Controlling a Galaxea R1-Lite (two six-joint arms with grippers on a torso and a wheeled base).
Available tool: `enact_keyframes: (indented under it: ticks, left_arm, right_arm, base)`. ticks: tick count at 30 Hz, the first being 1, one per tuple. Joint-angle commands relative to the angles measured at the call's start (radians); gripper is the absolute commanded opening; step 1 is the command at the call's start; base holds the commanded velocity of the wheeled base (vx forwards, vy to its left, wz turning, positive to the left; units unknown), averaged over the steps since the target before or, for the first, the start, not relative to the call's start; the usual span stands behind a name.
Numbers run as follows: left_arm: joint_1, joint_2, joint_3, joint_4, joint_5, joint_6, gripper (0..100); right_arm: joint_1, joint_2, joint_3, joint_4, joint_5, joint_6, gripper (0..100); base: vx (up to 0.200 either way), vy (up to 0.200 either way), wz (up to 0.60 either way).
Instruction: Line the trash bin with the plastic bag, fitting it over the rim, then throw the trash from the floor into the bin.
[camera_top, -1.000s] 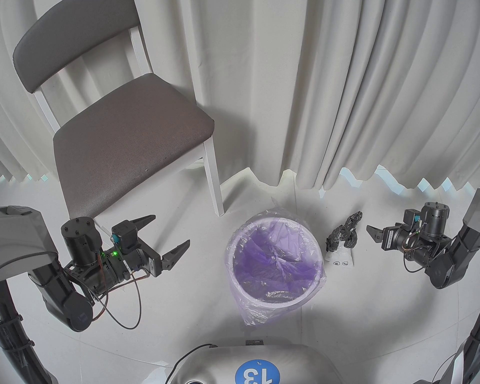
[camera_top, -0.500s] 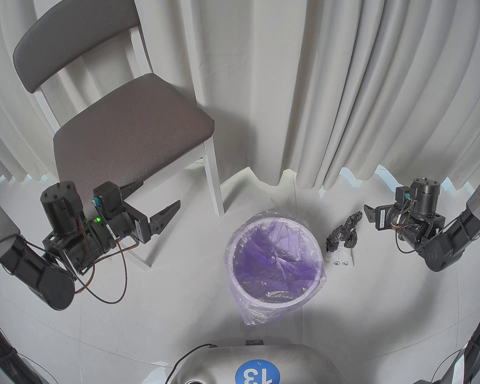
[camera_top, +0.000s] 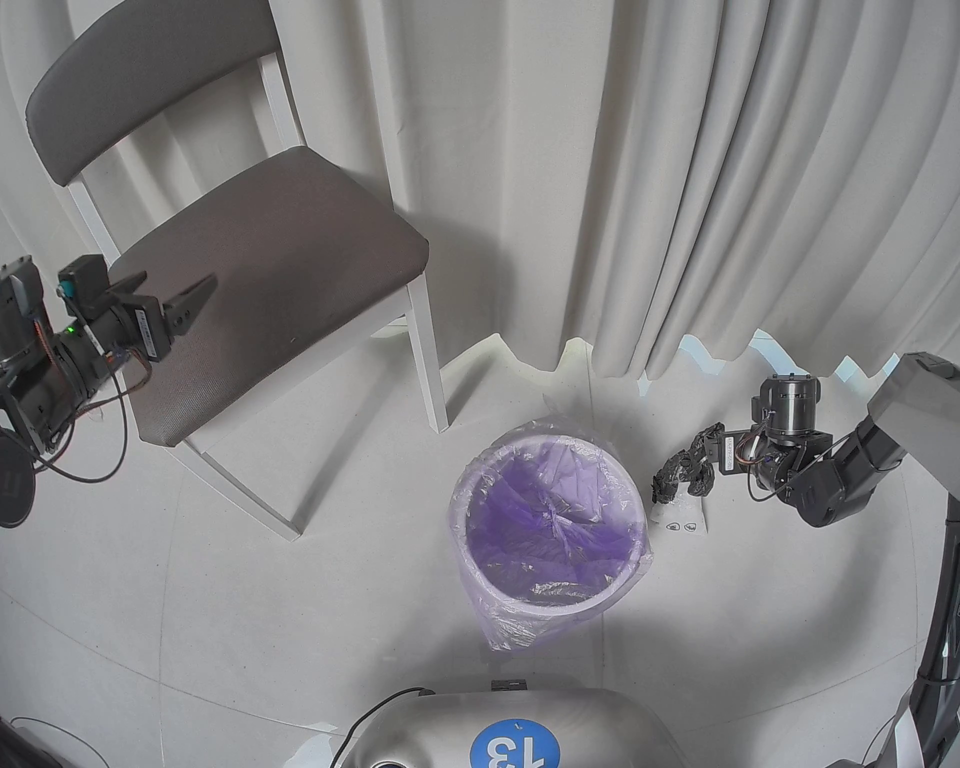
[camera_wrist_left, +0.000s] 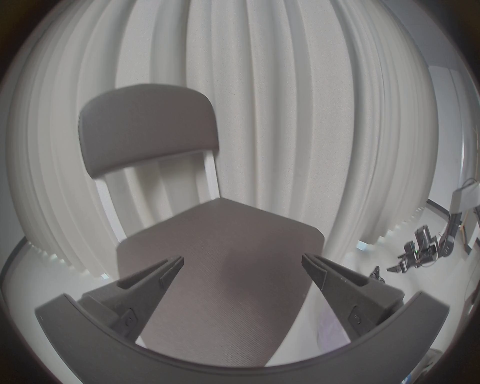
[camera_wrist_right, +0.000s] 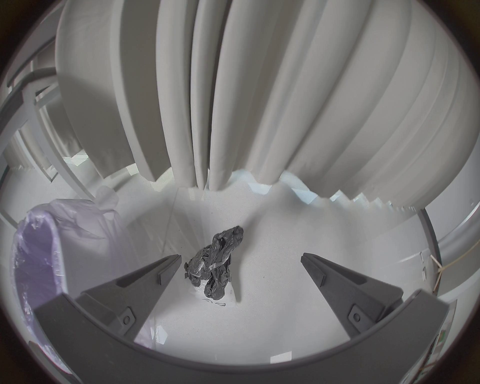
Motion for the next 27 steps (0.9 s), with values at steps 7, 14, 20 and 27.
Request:
enact_keyframes:
  ticks: [7,14,20,27]
  left_arm:
    - [0.02,-0.05,0.018,-0.009,0.005,0.001,100]
    - [0.002,-0.022,0.024,-0.012,0.005,0.008,100]
    - [-0.003,-0.013,0.015,-0.026,0.004,0.009,100]
    - [-0.001,-0.019,0.013,-0.026,0.002,0.011,100]
  right_arm:
    - [-0.016,0.194,-0.134,0.063,0.03,0.068,100]
    - [-0.013,0.264,-0.248,0.106,0.107,0.23,100]
    - [-0.014,0.3,-0.3,0.1,0.149,0.301,100]
    - [-0.014,0.374,-0.374,0.071,0.139,0.347,100]
  base:
    - [0.0,0.0,0.0]
    - [0.0,0.0,0.0]
    - [0.0,0.0,0.0]
    - [0.0,0.0,0.0]
